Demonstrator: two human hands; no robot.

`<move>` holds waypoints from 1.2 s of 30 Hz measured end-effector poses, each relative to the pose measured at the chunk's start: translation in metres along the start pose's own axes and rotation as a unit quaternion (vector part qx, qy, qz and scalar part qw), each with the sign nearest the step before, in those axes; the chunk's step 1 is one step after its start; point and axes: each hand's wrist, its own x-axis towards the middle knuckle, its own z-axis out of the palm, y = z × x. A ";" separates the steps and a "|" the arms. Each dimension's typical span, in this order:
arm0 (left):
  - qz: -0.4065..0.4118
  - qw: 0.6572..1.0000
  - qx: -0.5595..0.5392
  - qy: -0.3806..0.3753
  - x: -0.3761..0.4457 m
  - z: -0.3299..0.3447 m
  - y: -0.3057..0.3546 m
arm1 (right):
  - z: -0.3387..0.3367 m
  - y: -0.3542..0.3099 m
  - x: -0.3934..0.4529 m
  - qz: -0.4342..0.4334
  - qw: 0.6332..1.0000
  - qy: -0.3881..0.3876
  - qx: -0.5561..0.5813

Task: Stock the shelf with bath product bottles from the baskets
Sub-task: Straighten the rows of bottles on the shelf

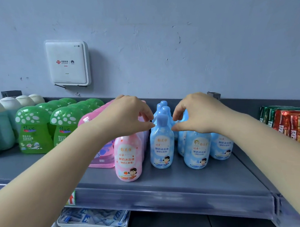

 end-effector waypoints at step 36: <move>-0.076 0.942 0.017 -0.326 0.127 0.056 -0.045 | 0.045 0.057 0.113 0.069 0.960 -0.271 0.002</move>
